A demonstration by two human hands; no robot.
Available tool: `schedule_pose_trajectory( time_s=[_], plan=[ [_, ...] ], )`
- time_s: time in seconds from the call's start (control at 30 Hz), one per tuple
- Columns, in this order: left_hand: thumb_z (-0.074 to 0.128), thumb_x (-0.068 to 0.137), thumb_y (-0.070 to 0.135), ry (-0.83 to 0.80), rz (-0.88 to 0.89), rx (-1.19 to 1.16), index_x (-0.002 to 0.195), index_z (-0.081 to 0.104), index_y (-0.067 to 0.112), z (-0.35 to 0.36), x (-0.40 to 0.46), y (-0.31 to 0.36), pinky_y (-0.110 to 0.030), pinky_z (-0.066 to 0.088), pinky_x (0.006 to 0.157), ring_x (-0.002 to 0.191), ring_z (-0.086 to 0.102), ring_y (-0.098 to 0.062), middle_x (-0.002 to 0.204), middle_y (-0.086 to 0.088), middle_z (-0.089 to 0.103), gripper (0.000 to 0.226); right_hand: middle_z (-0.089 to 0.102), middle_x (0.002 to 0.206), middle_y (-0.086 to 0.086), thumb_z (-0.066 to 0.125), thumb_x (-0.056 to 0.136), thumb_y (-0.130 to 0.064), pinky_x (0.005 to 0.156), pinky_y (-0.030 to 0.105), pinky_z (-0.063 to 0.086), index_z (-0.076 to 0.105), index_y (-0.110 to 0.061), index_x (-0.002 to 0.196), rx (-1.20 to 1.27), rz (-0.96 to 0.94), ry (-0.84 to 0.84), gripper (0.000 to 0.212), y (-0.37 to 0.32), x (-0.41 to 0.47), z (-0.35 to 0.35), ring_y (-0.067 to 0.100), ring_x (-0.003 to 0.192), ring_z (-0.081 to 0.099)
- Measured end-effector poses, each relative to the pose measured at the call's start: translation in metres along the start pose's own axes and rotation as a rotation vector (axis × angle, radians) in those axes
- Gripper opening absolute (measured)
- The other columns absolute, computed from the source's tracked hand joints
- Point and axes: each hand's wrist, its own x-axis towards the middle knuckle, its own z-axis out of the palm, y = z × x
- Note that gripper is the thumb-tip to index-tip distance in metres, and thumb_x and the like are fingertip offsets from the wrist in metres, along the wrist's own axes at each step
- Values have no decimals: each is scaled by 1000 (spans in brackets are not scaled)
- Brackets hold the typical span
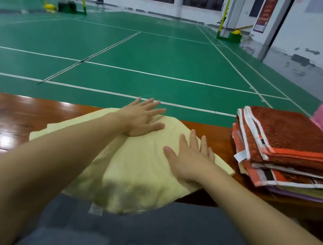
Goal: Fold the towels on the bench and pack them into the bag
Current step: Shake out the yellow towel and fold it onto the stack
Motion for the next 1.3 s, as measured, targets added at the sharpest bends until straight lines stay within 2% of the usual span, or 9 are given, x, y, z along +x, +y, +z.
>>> schedule_pose_trajectory(
  time_s=[0.17, 0.3, 0.43, 0.7, 0.83, 0.97, 1.07, 1.17, 1.3],
  plan=[
    [14, 100, 68, 124, -604, -230, 162, 7, 21, -12, -48, 37, -63, 0, 121, 156, -3, -32, 170, -9, -1, 78, 13, 168, -9, 33, 106, -49, 126, 38, 8, 33, -27, 156, 75, -370, 196, 54, 14, 42, -37, 10, 155, 5],
    [14, 98, 71, -17, -731, -292, 162, -2, 17, 3, -102, 56, -62, -1, 121, 155, -5, -37, 168, -14, -9, 84, 25, 160, -25, 39, 107, -44, 125, 29, 6, 44, -36, 149, 124, -652, 89, 43, -2, 55, -46, -13, 142, 6],
    [3, 92, 77, -89, -642, -155, 162, -2, 19, 20, -108, 53, -59, -10, 121, 155, -11, -36, 168, -17, -8, 91, 11, 166, -20, 29, 105, -57, 126, 32, 4, 26, -39, 157, -28, -717, 21, 56, -1, 64, -20, 0, 152, 3],
    [14, 90, 79, -104, -44, -80, 162, 5, 35, 13, -47, -6, -42, -1, 127, 156, -2, -13, 170, 2, -1, 85, -5, 169, -10, 14, 103, -62, 126, 44, 0, 7, -35, 161, -42, -245, 119, 64, 8, 38, -4, 17, 156, -6],
    [18, 91, 79, -99, 72, -72, 161, 10, 37, 8, -23, -6, -42, 2, 127, 156, 1, -11, 170, 5, 2, 83, -9, 169, -7, 10, 102, -63, 126, 48, -3, 2, -32, 161, -34, -132, 132, 67, 11, 27, 0, 20, 156, -9],
    [31, 93, 76, 168, 60, -17, 151, 40, 36, 5, -33, -6, -40, 29, 120, 145, 35, -18, 159, 6, 37, 71, 1, 169, -6, 15, 102, -65, 126, 46, 3, 12, -31, 161, -5, -167, 192, 69, 17, 23, -1, 20, 156, -1],
    [44, 96, 65, 375, 52, -126, 120, 61, 32, 2, -63, 6, -34, 49, 92, 107, 55, -11, 117, 11, 60, 44, 19, 167, -7, 32, 102, -61, 125, 43, 15, 34, -30, 155, 158, -231, 279, 62, 21, 18, -3, 18, 154, 17],
    [50, 93, 62, 302, 80, -229, 99, 62, 35, 0, -96, 20, -24, 45, 71, 82, 52, -1, 91, 19, 56, 30, 53, 145, -9, 52, 100, -49, 115, 38, 36, 65, -27, 127, 499, -374, 387, 37, 25, 2, -8, 11, 135, 46],
    [51, 89, 69, 271, 220, -371, 88, 59, 36, -5, -133, 19, -17, 40, 66, 79, 54, -6, 84, 18, 56, 33, 60, 97, -14, 59, 90, -57, 82, 26, 48, 68, -27, 91, 357, -702, 414, 31, 24, -30, -8, 7, 94, 55]
  ],
)
